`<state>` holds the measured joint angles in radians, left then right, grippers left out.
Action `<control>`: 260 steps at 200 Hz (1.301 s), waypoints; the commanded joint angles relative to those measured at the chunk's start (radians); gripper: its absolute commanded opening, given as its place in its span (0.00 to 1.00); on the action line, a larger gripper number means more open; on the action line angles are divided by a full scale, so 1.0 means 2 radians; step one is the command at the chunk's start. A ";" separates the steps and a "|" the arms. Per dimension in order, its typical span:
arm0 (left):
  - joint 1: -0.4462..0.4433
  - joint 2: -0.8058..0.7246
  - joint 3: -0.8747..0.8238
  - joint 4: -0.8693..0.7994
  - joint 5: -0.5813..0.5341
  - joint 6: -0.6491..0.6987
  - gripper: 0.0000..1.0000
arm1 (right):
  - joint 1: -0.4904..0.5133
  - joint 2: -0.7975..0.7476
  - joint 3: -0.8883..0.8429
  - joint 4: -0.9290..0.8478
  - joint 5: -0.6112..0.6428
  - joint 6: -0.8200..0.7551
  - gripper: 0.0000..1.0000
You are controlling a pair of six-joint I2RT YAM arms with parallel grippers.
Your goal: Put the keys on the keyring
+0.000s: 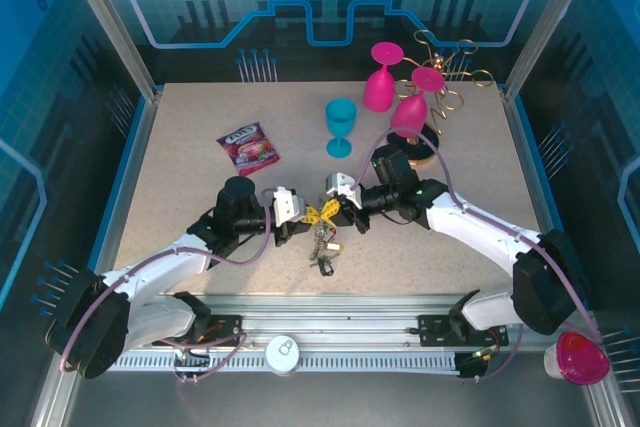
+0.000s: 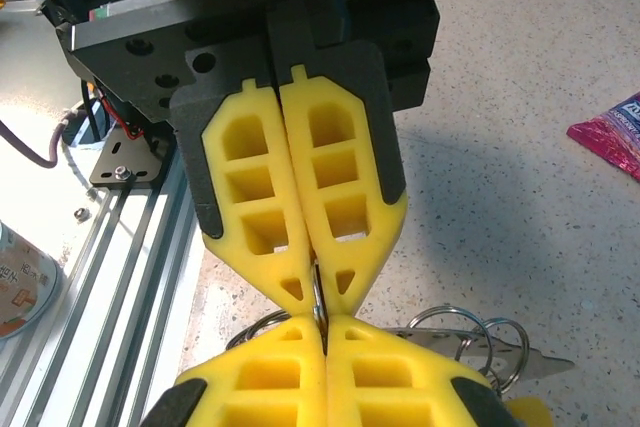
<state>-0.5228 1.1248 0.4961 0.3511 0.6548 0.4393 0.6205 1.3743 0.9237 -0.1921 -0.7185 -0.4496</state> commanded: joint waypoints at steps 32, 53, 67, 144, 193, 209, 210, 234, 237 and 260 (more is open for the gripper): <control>-0.003 -0.010 0.040 -0.073 -0.019 0.055 0.19 | 0.008 0.002 0.065 -0.123 0.016 -0.063 0.00; -0.003 -0.006 0.049 -0.096 -0.027 0.065 0.19 | 0.019 0.011 0.091 -0.172 0.047 -0.088 0.00; -0.003 -0.002 0.054 -0.101 -0.024 0.066 0.17 | 0.025 0.018 0.107 -0.193 0.064 -0.098 0.00; -0.004 0.002 0.066 -0.096 -0.009 0.049 0.07 | 0.065 0.061 0.174 -0.264 0.129 -0.128 0.00; -0.004 -0.007 0.044 -0.062 -0.013 0.052 0.00 | 0.011 -0.015 0.078 -0.103 0.052 0.026 0.30; -0.004 -0.009 0.032 -0.036 -0.014 0.050 0.00 | 0.008 -0.039 0.039 -0.056 0.066 0.080 0.35; -0.004 -0.009 0.031 -0.034 -0.014 0.050 0.00 | 0.008 -0.041 0.037 -0.054 0.067 0.083 0.35; -0.004 -0.010 0.019 -0.005 -0.009 0.044 0.00 | 0.009 -0.066 -0.018 0.011 0.068 0.149 0.34; -0.004 -0.010 0.018 -0.003 -0.008 0.044 0.00 | 0.010 -0.069 -0.027 0.019 0.069 0.156 0.34; -0.004 -0.013 0.013 0.006 -0.003 0.043 0.00 | 0.012 -0.073 -0.060 0.061 0.064 0.186 0.35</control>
<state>-0.5266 1.1244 0.5358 0.2749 0.6209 0.5270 0.6403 1.2411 0.8585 -0.2310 -0.5583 -0.2253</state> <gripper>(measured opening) 0.051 0.342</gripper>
